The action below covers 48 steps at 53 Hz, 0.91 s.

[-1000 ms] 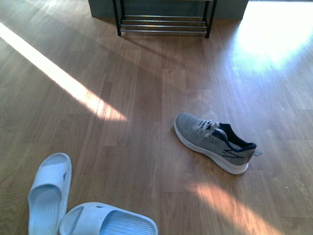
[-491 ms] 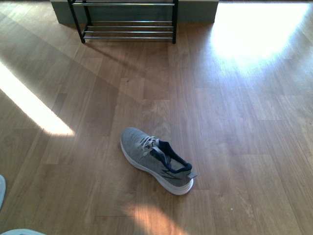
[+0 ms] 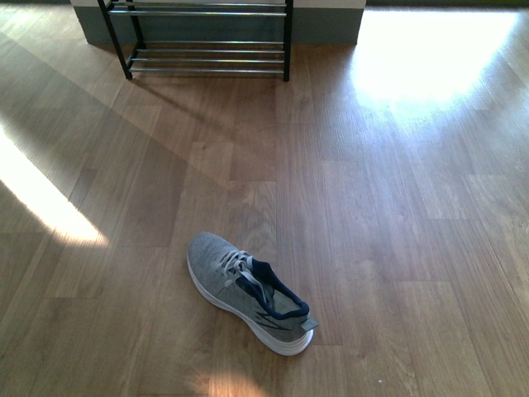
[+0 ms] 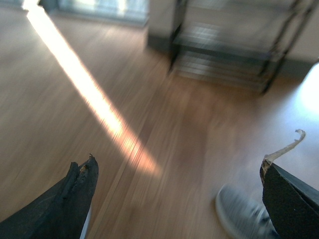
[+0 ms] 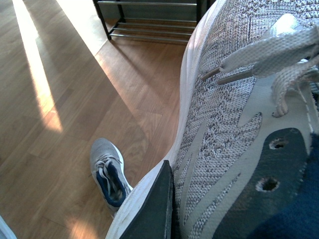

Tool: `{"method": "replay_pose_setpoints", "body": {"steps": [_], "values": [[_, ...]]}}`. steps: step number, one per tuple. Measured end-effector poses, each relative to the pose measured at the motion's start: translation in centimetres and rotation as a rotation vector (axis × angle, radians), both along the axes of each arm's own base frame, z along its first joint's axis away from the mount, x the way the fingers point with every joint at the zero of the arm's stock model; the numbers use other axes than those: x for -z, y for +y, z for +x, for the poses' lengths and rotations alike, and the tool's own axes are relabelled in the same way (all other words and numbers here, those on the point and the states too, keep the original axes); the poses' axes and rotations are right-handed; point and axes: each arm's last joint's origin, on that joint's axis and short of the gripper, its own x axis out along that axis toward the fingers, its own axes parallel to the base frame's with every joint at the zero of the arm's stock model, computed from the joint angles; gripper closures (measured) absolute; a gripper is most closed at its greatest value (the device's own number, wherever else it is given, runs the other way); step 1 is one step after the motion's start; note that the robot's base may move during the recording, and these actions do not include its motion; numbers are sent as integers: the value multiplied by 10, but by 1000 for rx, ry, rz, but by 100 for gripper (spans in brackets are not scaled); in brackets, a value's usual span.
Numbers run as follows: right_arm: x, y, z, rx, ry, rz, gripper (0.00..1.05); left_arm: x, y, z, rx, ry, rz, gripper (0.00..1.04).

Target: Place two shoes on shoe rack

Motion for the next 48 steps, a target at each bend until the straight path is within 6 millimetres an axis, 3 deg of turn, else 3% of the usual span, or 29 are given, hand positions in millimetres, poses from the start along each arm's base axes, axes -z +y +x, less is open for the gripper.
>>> {"method": "replay_pose_setpoints", "body": {"steps": [3, 12, 16, 21, 29, 33, 37, 48], "values": [[0, 0, 0, 0, 0, 0, 103, 0, -8, 25, -117, 108, -82, 9], [0, 0, 0, -4, 0, 1, 103, 19, -35, 94, -70, 207, -234, 9], [0, 0, 0, -4, 0, 1, 103, 42, -52, 128, -21, 293, -272, 9], [0, 0, 0, -3, 0, 1, 103, 79, -68, 157, 27, 428, -319, 9], [0, 0, 0, -3, 0, 1, 103, 140, -92, 190, 96, 624, -360, 9], [0, 0, 0, -4, 0, 1, 103, 179, -112, 208, 174, 721, -391, 9], [0, 0, 0, -3, 0, 1, 103, 205, -130, 222, 249, 787, -389, 9], [0, 0, 0, -3, 0, 1, 103, 241, -167, 250, 381, 873, -347, 9]]}}
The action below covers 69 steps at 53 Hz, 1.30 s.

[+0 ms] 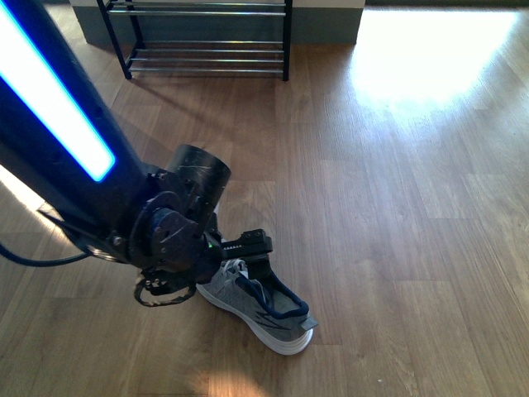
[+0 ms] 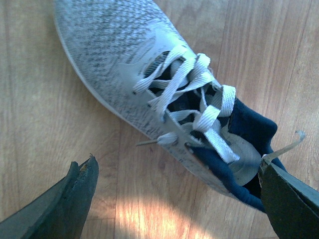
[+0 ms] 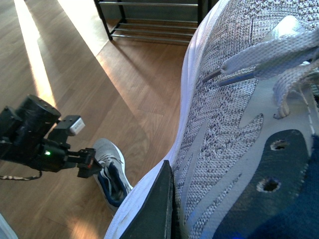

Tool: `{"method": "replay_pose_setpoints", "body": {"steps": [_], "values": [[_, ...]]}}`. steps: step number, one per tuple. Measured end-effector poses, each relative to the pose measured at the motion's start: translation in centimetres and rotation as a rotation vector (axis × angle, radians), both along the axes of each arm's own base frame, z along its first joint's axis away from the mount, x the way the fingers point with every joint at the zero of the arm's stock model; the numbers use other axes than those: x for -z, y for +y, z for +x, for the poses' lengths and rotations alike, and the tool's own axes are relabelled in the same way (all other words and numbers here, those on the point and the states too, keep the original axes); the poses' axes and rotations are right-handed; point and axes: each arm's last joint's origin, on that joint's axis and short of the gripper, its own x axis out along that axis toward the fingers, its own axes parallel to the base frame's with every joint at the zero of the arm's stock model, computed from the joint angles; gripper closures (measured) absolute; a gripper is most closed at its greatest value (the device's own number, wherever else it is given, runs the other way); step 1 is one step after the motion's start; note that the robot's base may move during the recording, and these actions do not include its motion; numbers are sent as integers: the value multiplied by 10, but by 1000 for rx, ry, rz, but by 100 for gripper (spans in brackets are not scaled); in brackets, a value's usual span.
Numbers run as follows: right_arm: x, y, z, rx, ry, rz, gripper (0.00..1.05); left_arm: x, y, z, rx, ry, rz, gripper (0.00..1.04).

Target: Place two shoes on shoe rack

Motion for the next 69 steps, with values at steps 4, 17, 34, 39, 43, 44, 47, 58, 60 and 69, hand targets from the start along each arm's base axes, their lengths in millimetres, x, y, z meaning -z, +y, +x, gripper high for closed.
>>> {"method": "replay_pose_setpoints", "body": {"steps": [4, 17, 34, 39, 43, 44, 47, 58, 60, 69], "values": [[0, 0, 0, 0, 0, 0, 103, 8, -7, 6, 25, 11, -2, 9], [0, 0, 0, 0, 0, 0, 103, 27, -11, 11, 122, 73, 51, 9], [0, 0, 0, 0, 0, 0, 103, 43, -20, 19, 230, 100, 109, 9], [0, 0, 0, 0, 0, 0, 103, 46, -21, 20, 236, 104, 127, 9], [0, 0, 0, 0, 0, 0, 103, 52, -20, 18, 242, 119, 165, 9], [0, 0, 0, 0, 0, 0, 103, 54, -20, 18, 244, 122, 176, 9], [0, 0, 0, 0, 0, 0, 103, 61, -18, 16, 248, 136, 219, 9], [0, 0, 0, 0, 0, 0, 103, 71, -20, 14, 243, 141, 266, 18], [0, 0, 0, 0, 0, 0, 103, 71, -20, 14, 243, 140, 274, 24], [0, 0, 0, 0, 0, 0, 103, 73, -19, 11, 234, 130, 341, 57]]}}
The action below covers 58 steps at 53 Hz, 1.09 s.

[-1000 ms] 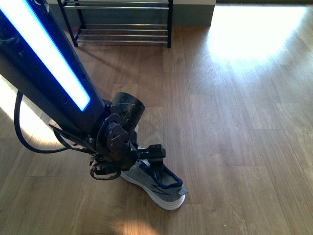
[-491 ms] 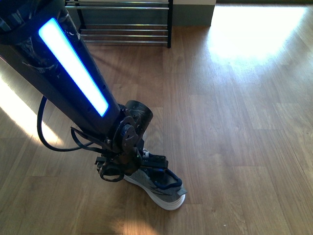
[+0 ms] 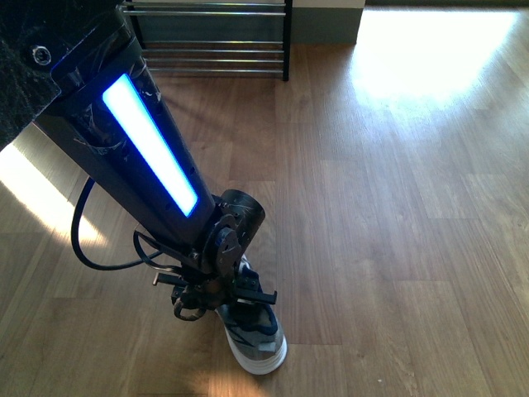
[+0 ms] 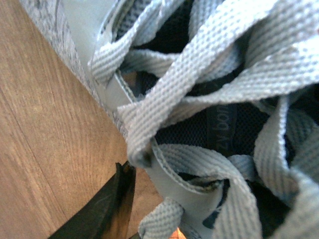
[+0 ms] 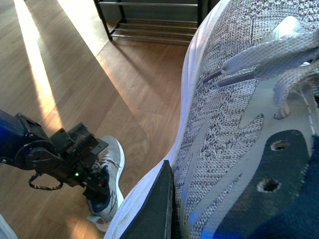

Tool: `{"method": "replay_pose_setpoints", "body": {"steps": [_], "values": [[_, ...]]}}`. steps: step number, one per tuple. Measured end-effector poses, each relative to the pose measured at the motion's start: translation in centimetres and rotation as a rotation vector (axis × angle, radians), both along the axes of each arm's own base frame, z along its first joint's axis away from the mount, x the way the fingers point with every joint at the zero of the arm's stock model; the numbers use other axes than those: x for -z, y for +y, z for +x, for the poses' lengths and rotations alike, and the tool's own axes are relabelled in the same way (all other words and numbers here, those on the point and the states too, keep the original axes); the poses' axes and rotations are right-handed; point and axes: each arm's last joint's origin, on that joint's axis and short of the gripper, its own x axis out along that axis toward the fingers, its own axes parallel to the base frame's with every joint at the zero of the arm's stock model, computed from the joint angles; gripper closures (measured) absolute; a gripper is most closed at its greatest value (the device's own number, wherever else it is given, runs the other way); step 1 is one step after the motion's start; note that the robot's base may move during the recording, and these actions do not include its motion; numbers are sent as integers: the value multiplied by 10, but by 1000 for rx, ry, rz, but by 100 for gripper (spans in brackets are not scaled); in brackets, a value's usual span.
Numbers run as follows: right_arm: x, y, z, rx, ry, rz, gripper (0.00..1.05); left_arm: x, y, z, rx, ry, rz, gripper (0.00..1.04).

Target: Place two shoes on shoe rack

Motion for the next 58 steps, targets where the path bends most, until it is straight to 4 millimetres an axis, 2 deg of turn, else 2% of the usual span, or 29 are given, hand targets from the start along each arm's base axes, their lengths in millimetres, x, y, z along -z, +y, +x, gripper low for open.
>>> {"method": "replay_pose_setpoints", "body": {"steps": [9, 14, 17, 26, 35, 39, 45, 52, 58], "values": [[0, 0, 0, 0, 0, 0, 103, 1, 3, -8, -17, -47, 36, 89], [0, 0, 0, 0, 0, 0, 103, -4, 7, -9, -58, -72, 58, 103], [0, 0, 0, 0, 0, 0, 103, -13, 2, -6, -89, -109, 98, 103], [0, 0, 0, -1, 0, 0, 103, -51, -6, -4, -106, -219, 60, 103], [0, 0, 0, 1, 0, 0, 103, -107, -3, -4, -137, -363, 16, 103], [0, 0, 0, 0, 0, 0, 103, -141, 21, -14, -159, -451, -27, 103], [0, 0, 0, 0, 0, 0, 103, -174, 49, -29, -196, -524, -24, 103], [0, 0, 0, 0, 0, 0, 103, -205, 70, -51, -251, -592, 17, 103], [0, 0, 0, 0, 0, 0, 103, -227, 77, -74, -265, -635, 41, 103]]}}
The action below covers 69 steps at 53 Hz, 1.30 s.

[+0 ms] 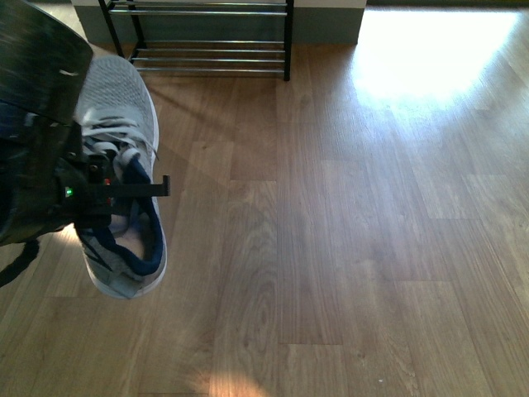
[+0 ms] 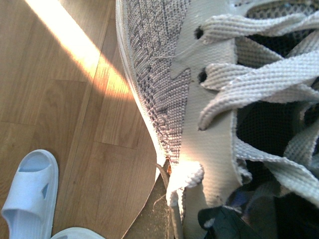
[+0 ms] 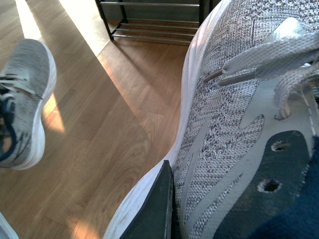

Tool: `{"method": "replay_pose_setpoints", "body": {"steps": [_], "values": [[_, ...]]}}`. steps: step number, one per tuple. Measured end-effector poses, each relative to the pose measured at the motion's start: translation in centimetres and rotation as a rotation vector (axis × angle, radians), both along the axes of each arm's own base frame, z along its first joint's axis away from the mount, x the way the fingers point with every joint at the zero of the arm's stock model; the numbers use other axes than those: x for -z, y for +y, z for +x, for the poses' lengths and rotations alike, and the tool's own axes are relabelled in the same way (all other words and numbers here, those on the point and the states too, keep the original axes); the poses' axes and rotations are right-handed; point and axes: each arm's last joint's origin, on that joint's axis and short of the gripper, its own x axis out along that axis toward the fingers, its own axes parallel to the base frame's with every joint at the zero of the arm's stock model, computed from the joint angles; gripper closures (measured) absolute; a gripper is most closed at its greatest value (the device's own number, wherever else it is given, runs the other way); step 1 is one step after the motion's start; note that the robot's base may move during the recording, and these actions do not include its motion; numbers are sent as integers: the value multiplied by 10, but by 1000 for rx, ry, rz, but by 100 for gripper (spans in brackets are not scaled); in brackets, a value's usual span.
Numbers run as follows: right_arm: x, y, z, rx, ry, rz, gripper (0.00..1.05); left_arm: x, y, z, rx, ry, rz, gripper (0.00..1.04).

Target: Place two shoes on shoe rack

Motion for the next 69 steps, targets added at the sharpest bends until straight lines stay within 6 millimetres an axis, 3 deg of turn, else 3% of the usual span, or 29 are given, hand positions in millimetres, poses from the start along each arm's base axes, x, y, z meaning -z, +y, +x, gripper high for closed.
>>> {"method": "replay_pose_setpoints", "body": {"steps": [10, 17, 69], "values": [[0, 0, 0, 0, 0, 0, 103, -50, 7, -49, 15, -121, 38, 103], [0, 0, 0, 1, 0, 0, 103, -63, 13, -60, 0, -169, 63, 103], [0, 0, 0, -2, 0, 0, 103, -62, 15, -62, 8, -162, 75, 103]]}}
